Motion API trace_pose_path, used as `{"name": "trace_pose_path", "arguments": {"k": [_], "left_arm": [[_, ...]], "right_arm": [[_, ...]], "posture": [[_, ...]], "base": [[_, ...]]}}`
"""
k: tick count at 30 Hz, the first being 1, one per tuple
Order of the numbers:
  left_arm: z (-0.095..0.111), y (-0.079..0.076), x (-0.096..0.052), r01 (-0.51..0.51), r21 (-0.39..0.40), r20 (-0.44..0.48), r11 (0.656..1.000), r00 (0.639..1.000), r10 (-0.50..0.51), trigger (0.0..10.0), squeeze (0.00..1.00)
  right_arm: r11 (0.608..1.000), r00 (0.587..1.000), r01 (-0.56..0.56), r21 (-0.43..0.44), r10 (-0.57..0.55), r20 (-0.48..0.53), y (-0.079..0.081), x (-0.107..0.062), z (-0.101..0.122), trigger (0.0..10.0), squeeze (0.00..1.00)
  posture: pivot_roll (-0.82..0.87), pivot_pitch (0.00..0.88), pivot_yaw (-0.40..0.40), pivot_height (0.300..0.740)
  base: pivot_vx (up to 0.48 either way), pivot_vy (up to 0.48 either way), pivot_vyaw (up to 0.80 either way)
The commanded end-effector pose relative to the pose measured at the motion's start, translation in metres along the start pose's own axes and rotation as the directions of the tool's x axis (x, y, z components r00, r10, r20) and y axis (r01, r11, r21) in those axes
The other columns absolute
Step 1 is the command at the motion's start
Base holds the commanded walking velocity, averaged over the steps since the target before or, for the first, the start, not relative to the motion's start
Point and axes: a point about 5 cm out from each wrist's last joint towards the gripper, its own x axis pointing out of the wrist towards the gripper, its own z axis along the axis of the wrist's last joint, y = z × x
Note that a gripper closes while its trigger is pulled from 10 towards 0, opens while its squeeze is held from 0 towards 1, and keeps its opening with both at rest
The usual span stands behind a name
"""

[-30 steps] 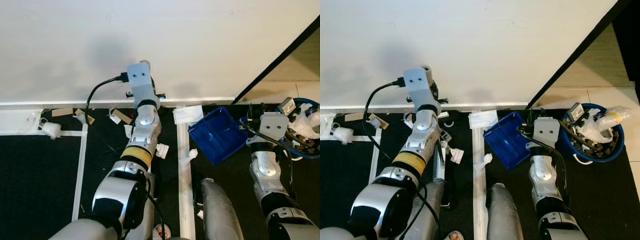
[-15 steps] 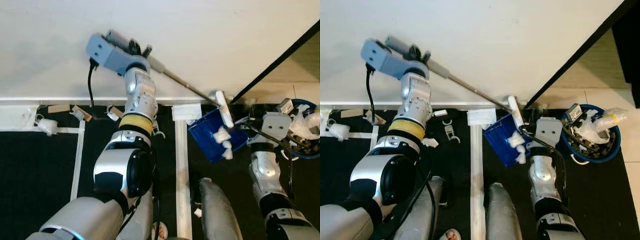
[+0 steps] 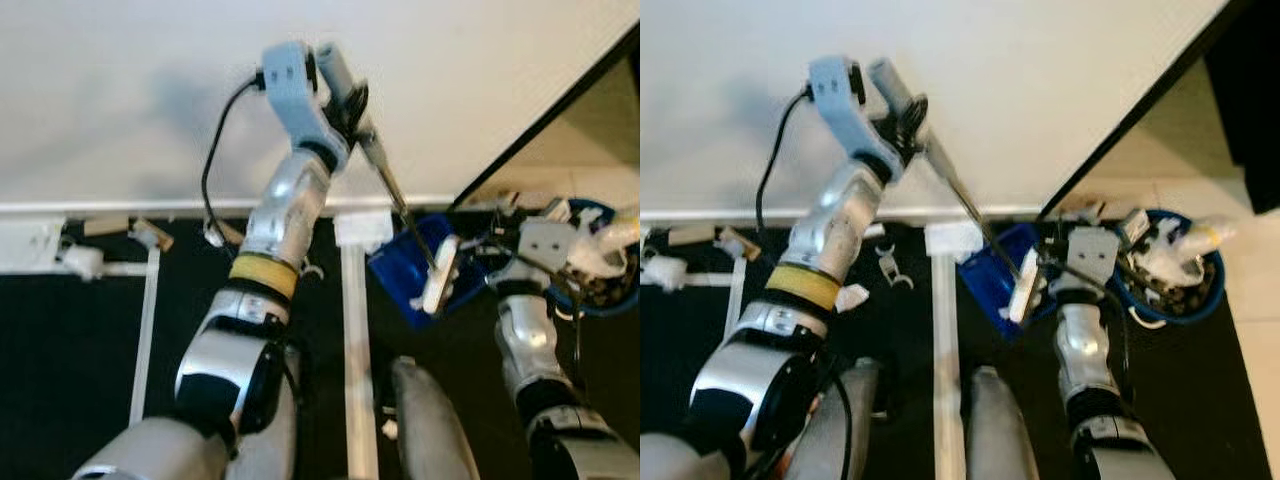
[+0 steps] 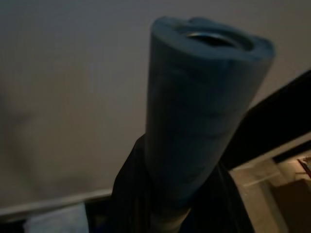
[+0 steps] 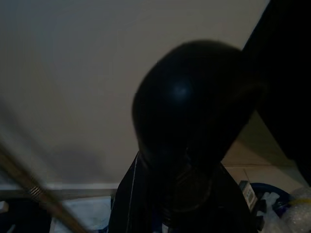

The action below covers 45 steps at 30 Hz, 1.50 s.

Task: Sweep floor

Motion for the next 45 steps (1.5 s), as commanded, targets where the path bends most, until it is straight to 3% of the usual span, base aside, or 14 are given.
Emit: {"name": "trace_pose_path", "arguments": {"k": [1, 7, 12, 13, 14, 16, 19, 20, 21, 22, 29, 35, 40, 45], "left_arm": [[0.035, 0.013, -0.013, 0.035, -0.1, 0.12, 0.994, 0.992, -0.023, 10.0, 0.0], [0.076, 0.04, -0.043, 0.029, -0.226, 0.248, 0.974, 0.968, 0.029, 10.0, 0.0], [0.091, 0.063, -0.065, -0.074, -0.158, 0.251, 0.985, 0.961, 0.112, 10.0, 0.0], [0.091, 0.069, -0.07, -0.12, -0.091, 0.216, 0.989, 0.967, 0.137, 10.0, 0.0], [0.091, 0.069, -0.07, -0.12, -0.091, 0.216, 0.989, 0.967, 0.137, 10.0, 0.0], [0.086, 0.081, -0.079, -0.213, 0.106, 0.117, 0.971, 0.973, 0.2, 10.0, 0.0], [0.074, 0.102, -0.099, -0.284, 0.44, -0.037, 0.852, 0.942, 0.333, 10.0, 0.0], [0.074, 0.102, -0.099, -0.284, 0.44, -0.037, 0.852, 0.942, 0.333, 10.0, 0.0], [0.071, 0.108, -0.109, -0.263, 0.548, -0.091, 0.794, 0.925, 0.369, 10.0, 0.0], [0.071, 0.108, -0.111, -0.253, 0.568, -0.104, 0.783, 0.922, 0.374, 10.0, 0.0], [0.068, 0.107, -0.116, -0.274, 0.557, -0.09, 0.784, 0.919, 0.385, 10.0, 0.0], [0.073, 0.117, -0.121, -0.371, 0.585, -0.013, 0.721, 0.885, 0.466, 10.0, 0.0], [0.071, 0.125, -0.127, -0.423, 0.591, 0.024, 0.687, 0.861, 0.509, 10.0, 0.0], [0.045, 0.129, -0.134, -0.342, 0.685, -0.059, 0.643, 0.854, 0.518, 10.0, 0.0]], "right_arm": [[0.999, 0.976, 0.03, 0.021, -0.025, -0.218, -0.004, -0.026, -0.037, 10.0, 0.0], [0.987, 0.947, 0.149, 0.066, -0.123, -0.298, -0.018, -0.029, -0.045, 10.0, 0.0], [0.945, 0.912, 0.276, 0.177, -0.2, -0.357, -0.034, -0.036, -0.053, 10.0, 0.0], [0.937, 0.908, 0.289, 0.195, -0.204, -0.367, -0.036, -0.037, -0.054, 10.0, 0.0], [0.937, 0.908, 0.289, 0.195, -0.204, -0.367, -0.036, -0.037, -0.054, 10.0, 0.0], [0.928, 0.904, 0.302, 0.219, -0.205, -0.375, -0.042, -0.037, -0.055, 10.0, 0.0], [0.926, 0.905, 0.293, 0.239, -0.187, -0.382, -0.05, -0.031, -0.052, 10.0, 0.0], [0.926, 0.905, 0.293, 0.239, -0.187, -0.382, -0.05, -0.031, -0.052, 10.0, 0.0], [0.92, 0.9, 0.303, 0.248, -0.192, -0.391, -0.059, -0.026, -0.049, 10.0, 0.0], [0.918, 0.898, 0.307, 0.252, -0.192, -0.396, -0.063, -0.024, -0.048, 10.0, 0.0], [0.911, 0.887, 0.337, 0.237, -0.223, -0.405, -0.088, -0.013, -0.038, 10.0, 0.0], [0.865, 0.857, 0.446, 0.228, -0.34, -0.387, -0.118, -0.008, -0.026, 10.0, 0.0], [0.823, 0.84, 0.501, 0.266, -0.389, -0.378, -0.126, -0.004, -0.021, 10.0, 0.0], [0.8, 0.834, 0.513, 0.31, -0.379, -0.402, -0.127, 0.003, -0.017, 10.0, 0.0]], "posture": [[0.08, 0.218, -0.032, 0.74], [0.08, 0.196, -0.049, 0.74], [0.08, 0.184, -0.05, 0.74], [0.08, 0.175, -0.048, 0.74], [0.08, 0.175, -0.048, 0.74], [0.08, 0.17, -0.046, 0.74], [0.07, 0.162, -0.041, 0.74], [0.07, 0.162, -0.041, 0.74], [0.07, 0.155, -0.04, 0.74], [0.07, 0.155, -0.04, 0.74], [0.07, 0.137, -0.04, 0.74], [0.07, 0.125, -0.036, 0.74], [0.07, 0.12, -0.036, 0.74], [0.07, 0.103, -0.042, 0.74]], "base": [[0.0, 0.0, 0.0], [0.0, 0.0, 0.0], [0.0, 0.0, 0.0], [0.0, 0.0, 0.0], [0.0, 0.0, 0.0], [0.0, 0.0, 0.0], [0.0, 0.0, 0.0], [0.0, 0.0, 0.0], [0.0, 0.0, 0.0], [0.0, 0.0, 0.0], [0.0, 0.0, 0.0], [0.0, 0.0, 0.0], [0.0, 0.0, 0.0], [0.0, 0.0, 0.0]]}}
